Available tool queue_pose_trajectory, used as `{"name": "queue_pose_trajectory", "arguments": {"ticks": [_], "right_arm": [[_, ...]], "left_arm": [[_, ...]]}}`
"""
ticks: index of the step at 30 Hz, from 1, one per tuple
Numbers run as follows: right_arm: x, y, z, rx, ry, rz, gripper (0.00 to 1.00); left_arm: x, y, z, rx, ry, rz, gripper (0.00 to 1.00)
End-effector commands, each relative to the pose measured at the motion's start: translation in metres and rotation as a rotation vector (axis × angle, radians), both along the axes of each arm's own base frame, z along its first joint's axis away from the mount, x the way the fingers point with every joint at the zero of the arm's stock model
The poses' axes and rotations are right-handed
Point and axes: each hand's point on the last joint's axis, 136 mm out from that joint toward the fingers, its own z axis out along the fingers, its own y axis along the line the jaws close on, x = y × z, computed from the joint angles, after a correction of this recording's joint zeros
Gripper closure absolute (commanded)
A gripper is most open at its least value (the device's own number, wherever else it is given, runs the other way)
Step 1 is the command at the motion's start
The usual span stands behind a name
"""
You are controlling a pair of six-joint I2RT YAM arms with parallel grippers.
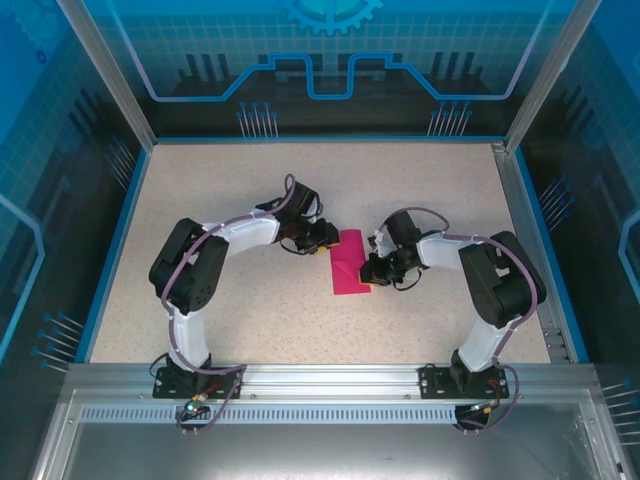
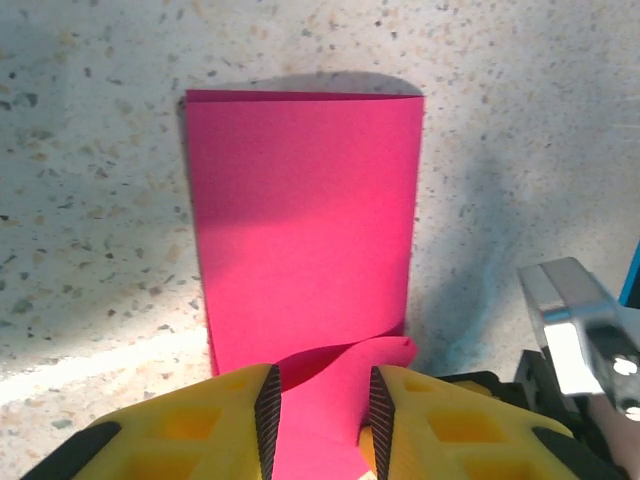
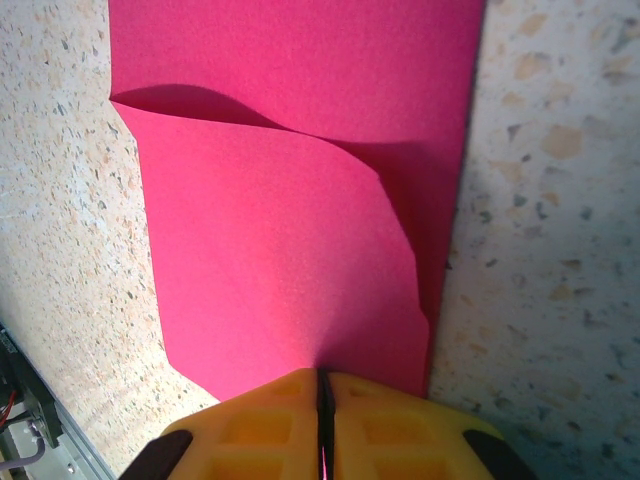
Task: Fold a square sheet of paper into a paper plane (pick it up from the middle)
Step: Fold the triangle a second time at the center of the table.
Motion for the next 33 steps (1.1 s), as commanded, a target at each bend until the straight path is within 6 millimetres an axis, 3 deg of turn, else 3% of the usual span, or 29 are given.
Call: {"name": "queue_pose_trajectory", "arguments": {"ticks": [1,10,22,33], "right_arm": [[-0.029,-0.027,-0.037,-0.167,0.104,-0.002,0.9],[-0.028,-0.026,-0.037,-0.164,0.107,-0.008,0.9],[-0.025,-0.024,-0.034,-0.154,0.104,-0.014,0.89],[-0.018,-0.016,-0.014,-0.097,0.054,-0.012,0.88]], "left_arm": [[-0.003,-0.013,0.019,-0.05,-0.017,-0.034,0.67],[-0.015,-0.038,0.005,-0.047,0.012,-0.078,0.68],[-0.03,-0.042,-0.033,-0.037,0.092,-0.065,0.68],[-0.035,-0.027,-0.062,0.061,0.135,-0.039,0.69]]}}
